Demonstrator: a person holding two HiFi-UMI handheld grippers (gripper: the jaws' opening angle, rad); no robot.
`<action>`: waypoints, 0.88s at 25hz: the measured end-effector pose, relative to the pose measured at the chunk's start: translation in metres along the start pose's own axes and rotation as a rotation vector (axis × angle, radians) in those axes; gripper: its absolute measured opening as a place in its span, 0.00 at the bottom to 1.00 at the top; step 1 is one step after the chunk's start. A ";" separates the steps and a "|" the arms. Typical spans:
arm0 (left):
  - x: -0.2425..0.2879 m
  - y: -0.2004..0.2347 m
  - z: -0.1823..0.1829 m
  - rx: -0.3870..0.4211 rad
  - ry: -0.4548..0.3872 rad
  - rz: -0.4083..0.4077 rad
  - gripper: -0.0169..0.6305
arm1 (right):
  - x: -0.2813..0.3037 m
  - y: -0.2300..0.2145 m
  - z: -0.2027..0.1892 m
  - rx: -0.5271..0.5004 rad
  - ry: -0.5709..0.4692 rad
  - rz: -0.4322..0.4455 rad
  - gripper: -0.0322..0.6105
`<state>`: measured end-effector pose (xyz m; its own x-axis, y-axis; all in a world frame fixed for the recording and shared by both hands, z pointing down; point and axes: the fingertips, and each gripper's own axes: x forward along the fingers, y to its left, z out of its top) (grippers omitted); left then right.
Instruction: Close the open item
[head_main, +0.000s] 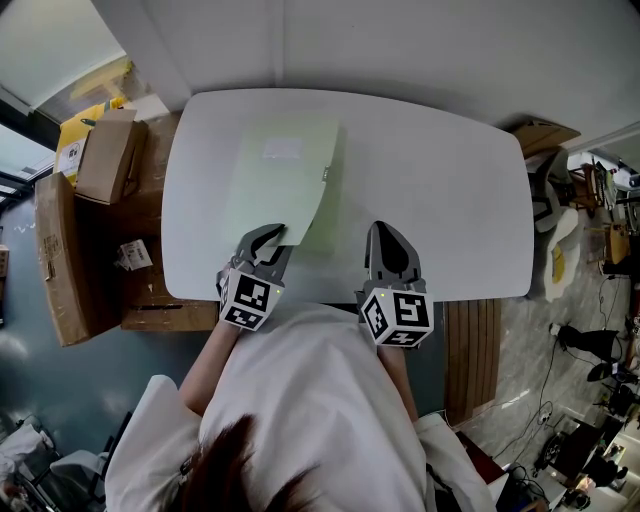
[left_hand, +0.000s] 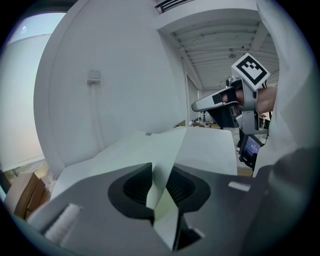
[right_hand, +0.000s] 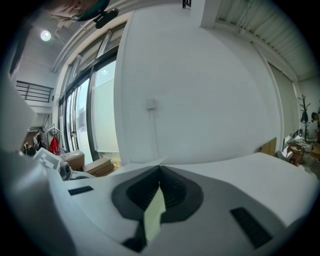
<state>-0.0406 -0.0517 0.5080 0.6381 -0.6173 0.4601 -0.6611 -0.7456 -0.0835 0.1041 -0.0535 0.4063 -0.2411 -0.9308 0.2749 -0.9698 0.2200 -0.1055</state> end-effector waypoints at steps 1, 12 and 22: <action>0.000 0.000 0.000 0.001 0.001 -0.001 0.14 | 0.000 0.000 0.000 0.000 0.000 0.000 0.06; 0.003 -0.004 -0.003 -0.010 0.012 -0.023 0.16 | -0.001 0.003 -0.001 -0.001 0.003 0.002 0.06; 0.007 -0.007 -0.006 0.007 0.025 -0.039 0.17 | 0.002 0.006 -0.002 -0.002 0.006 0.013 0.06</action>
<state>-0.0342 -0.0494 0.5165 0.6531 -0.5818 0.4848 -0.6336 -0.7704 -0.0710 0.0977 -0.0531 0.4084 -0.2538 -0.9261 0.2791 -0.9667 0.2326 -0.1071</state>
